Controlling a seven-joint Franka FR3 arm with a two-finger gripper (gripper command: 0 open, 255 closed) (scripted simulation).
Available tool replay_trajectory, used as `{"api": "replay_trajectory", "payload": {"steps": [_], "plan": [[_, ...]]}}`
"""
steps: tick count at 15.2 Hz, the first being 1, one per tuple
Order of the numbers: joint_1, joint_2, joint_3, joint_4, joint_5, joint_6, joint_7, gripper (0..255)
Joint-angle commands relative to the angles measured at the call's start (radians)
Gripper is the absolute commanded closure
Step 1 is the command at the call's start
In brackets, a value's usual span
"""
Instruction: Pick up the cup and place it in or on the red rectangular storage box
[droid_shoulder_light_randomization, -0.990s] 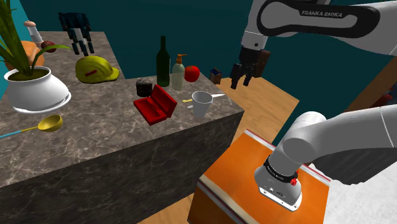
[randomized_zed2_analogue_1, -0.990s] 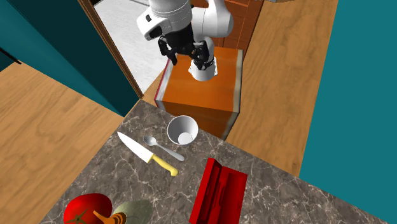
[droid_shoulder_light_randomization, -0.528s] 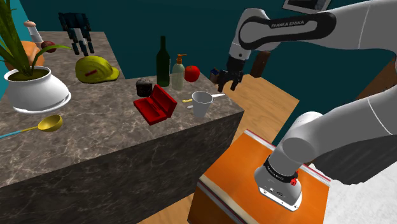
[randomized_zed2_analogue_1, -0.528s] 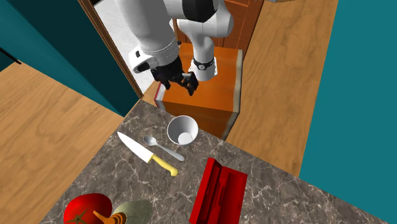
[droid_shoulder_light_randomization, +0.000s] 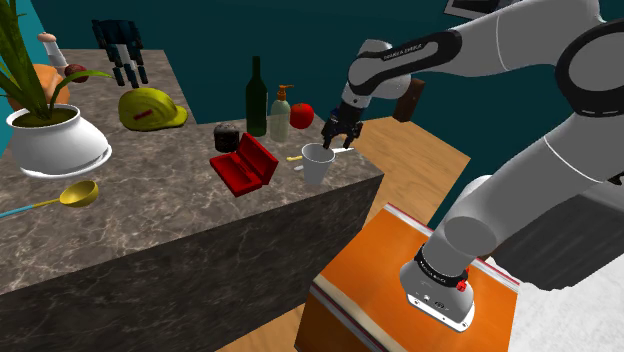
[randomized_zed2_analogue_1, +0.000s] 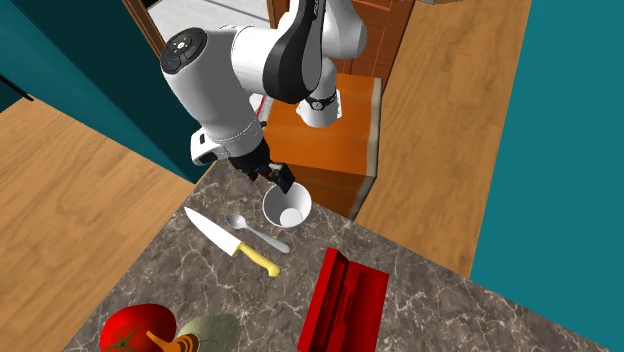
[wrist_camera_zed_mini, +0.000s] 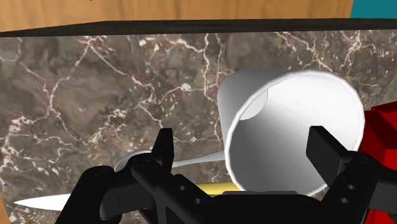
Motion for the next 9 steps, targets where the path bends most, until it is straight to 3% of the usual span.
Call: {"api": "replay_trajectory", "payload": {"steps": [1,9], "plan": [[0.003,0.067,-0.014,0.025,0.031,0.052,-0.021,0],[0.019,0.133,-0.008,-0.017,0.071,0.157,-0.046,0]]}}
